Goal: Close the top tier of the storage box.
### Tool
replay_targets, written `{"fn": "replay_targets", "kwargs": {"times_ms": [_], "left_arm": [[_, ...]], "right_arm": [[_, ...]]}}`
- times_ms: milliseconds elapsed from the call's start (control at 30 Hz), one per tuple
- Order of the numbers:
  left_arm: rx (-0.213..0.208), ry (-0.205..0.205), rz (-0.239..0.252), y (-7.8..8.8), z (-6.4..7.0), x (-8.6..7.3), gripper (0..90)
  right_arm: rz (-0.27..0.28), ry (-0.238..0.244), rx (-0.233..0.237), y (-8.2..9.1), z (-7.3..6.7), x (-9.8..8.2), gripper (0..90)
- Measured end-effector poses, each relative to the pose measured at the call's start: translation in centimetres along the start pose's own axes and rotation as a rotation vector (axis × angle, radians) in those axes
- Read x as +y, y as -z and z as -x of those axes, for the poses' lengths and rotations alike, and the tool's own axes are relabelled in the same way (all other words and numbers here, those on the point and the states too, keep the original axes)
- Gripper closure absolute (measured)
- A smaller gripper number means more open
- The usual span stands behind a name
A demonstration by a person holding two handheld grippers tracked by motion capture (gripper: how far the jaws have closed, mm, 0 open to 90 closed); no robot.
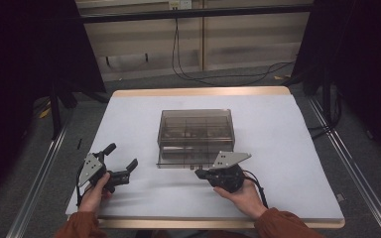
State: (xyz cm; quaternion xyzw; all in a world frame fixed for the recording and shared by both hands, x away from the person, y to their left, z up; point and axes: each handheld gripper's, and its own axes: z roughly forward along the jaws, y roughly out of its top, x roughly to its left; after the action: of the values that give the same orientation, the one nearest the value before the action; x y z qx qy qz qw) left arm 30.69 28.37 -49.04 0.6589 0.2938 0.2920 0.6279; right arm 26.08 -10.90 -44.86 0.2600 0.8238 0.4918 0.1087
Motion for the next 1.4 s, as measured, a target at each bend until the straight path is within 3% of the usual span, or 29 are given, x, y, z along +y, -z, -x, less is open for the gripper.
{"fn": "replay_targets", "kwargs": {"times_ms": [1400], "left_arm": [[0.002,-0.001,0.001,-0.01,0.00,0.00,0.0]], "right_arm": [[0.018,-0.005,-0.010,-0.68,0.26,0.43,90.0]]}}
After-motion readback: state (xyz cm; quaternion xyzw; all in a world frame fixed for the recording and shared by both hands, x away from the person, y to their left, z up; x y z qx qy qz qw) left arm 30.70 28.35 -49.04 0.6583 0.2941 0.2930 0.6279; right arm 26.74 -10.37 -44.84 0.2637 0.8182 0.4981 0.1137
